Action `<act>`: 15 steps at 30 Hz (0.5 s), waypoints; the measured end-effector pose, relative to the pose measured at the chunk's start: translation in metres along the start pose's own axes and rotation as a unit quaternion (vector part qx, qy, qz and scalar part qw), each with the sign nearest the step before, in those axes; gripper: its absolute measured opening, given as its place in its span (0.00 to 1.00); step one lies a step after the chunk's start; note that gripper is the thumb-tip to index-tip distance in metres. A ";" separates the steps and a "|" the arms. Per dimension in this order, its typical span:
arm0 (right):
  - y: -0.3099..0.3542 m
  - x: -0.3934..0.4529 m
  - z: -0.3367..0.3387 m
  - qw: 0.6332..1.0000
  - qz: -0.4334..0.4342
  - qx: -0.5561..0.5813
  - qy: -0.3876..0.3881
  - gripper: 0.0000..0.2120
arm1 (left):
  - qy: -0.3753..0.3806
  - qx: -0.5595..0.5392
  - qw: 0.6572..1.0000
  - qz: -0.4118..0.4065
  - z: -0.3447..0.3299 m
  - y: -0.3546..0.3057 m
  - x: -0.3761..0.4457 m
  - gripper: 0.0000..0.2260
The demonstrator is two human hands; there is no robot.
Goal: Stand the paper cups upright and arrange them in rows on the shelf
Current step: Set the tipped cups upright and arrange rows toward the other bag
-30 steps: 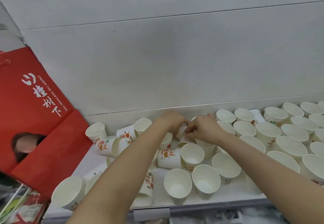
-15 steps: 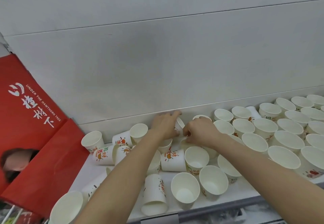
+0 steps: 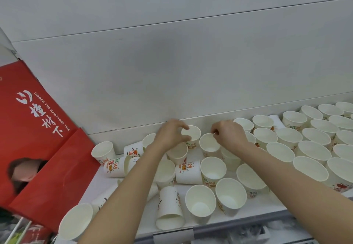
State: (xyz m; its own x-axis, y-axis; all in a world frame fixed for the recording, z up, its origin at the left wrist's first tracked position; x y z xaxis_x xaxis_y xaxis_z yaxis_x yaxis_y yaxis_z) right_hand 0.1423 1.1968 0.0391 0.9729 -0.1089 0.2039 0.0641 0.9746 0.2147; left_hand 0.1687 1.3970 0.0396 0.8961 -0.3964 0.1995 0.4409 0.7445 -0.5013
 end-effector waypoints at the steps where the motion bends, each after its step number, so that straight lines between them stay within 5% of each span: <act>1: 0.000 0.000 -0.003 1.000 0.002 -0.011 0.003 0.11 | -0.013 0.000 1.000 0.013 0.010 0.002 -0.006 0.14; 8: 0.017 -0.014 0.011 0.995 0.070 0.039 -0.059 0.06 | 0.059 0.017 0.996 -0.067 0.015 -0.009 -0.063 0.13; 11: 0.037 -0.039 0.015 0.986 0.117 0.108 0.051 0.10 | 0.022 0.048 0.998 -0.032 0.021 0.000 -0.078 0.13; 15: 0.057 -0.060 0.009 0.986 0.143 -0.055 0.071 0.23 | -0.018 0.059 0.998 0.015 0.040 0.013 -0.103 0.08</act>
State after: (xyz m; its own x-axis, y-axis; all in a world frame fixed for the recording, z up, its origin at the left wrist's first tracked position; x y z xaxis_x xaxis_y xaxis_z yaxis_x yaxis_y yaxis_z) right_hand 0.0855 1.2569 0.0473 0.9755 0.1936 0.1045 -0.2007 0.9777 0.0618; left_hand 0.0844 1.4691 0.0465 0.9092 -0.3551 0.2174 0.4150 0.8145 -0.4053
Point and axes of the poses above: each hand's wrist, its own x-axis towards the middle knuckle, its own z-axis out of the back of the hand, y = z × x, the point moved 4 cm from there along x, towards the middle knuckle, and after that the axes turned 9 degrees about -z, right-handed, at the moved point
